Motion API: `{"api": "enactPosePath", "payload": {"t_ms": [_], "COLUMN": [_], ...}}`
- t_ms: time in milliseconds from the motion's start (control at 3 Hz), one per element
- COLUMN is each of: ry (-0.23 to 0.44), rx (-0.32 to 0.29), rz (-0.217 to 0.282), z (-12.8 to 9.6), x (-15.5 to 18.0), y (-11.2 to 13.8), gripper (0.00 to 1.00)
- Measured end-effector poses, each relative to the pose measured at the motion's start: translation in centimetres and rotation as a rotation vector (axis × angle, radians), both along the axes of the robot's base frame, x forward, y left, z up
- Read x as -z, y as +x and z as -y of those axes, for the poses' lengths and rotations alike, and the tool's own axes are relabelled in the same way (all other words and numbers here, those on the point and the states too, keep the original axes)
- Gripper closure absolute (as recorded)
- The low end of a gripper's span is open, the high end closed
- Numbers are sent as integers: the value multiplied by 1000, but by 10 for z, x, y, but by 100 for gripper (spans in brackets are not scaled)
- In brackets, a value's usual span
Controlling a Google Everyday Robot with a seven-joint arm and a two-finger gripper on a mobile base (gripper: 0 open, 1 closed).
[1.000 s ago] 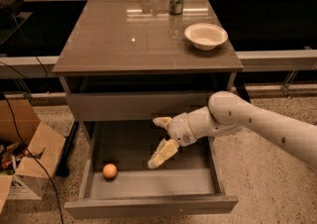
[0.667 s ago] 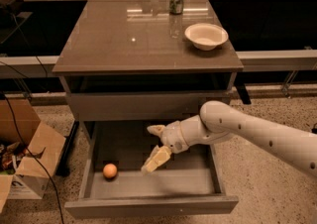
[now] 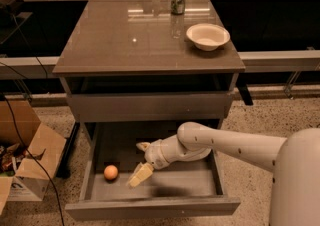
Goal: Pick orange from middle drawer and place on counter
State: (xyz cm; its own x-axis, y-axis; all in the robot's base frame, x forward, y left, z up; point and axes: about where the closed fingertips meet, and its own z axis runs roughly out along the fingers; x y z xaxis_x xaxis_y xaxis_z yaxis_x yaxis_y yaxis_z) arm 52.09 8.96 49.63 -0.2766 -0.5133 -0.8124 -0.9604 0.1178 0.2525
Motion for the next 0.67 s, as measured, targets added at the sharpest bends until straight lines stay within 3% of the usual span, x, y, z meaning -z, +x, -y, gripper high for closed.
{"api": "enactPosePath", "payload": {"t_ms": [333,667], "ry": [-14,-7], "rx": [12,25], "rz": [12,-6], "z": [-17,-40], "x": [25,58], "y": [10,19], "gripper": [0,0]}}
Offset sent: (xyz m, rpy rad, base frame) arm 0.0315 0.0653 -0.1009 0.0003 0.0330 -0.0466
